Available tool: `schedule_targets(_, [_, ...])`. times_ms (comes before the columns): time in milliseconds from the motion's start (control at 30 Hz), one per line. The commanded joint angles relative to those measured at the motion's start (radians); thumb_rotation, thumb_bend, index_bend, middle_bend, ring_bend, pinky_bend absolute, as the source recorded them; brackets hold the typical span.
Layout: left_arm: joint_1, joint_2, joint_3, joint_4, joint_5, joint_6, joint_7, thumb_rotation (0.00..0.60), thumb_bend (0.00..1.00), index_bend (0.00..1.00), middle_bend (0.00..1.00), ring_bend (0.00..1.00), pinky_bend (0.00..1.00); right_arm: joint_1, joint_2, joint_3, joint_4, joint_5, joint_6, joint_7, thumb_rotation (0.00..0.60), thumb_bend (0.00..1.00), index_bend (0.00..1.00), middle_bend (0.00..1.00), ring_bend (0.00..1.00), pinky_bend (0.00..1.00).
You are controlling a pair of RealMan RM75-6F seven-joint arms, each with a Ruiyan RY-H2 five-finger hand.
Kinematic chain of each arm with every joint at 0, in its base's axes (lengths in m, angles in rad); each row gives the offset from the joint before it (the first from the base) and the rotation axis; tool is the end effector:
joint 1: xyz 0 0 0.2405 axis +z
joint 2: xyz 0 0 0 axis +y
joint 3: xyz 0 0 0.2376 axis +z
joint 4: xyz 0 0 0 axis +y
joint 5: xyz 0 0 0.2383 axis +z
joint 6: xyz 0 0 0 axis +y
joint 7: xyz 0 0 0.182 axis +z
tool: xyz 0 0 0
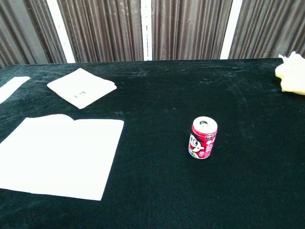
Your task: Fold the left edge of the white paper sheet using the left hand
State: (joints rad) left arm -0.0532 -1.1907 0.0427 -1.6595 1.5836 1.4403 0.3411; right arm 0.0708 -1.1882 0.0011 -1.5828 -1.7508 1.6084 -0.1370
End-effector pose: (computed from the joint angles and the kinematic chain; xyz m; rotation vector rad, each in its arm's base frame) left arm -0.2870 0.1847 0.0701 -1.6029 -0.7969 -0.6888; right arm -0.2605 -0.1981 0.1018 1.5580 -0.6739 1.0124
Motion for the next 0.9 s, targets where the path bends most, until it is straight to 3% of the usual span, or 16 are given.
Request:
schedule_targets(33, [-0.020,-0.033,0.014,0.030,-0.018,-0.059,0.043,0.600,0.19,0.00,0.00,0.00,0.00,-0.002,0.003,-0.001,-0.002,-0.003,0.004,0.002,0.600,0.10,0.12,0.00,0.00,0.02])
schedule_targets(467, [-0.091,-0.160,0.009,0.140,-0.054,-0.200,0.194,0.600,0.19,0.00,0.00,0.00,0.00,-0.002,0.003,-0.004,-0.009,-0.007,0.002,-0.001,0.600,0.10,0.12,0.00,0.00,0.02])
schedule_targets(900, [-0.127,-0.256,-0.013,0.208,-0.078,-0.226,0.247,0.600,0.19,0.00,0.00,0.00,0.00,-0.004,0.008,-0.002,-0.013,-0.004,0.004,0.008,0.600,0.10,0.12,0.00,0.00,0.02])
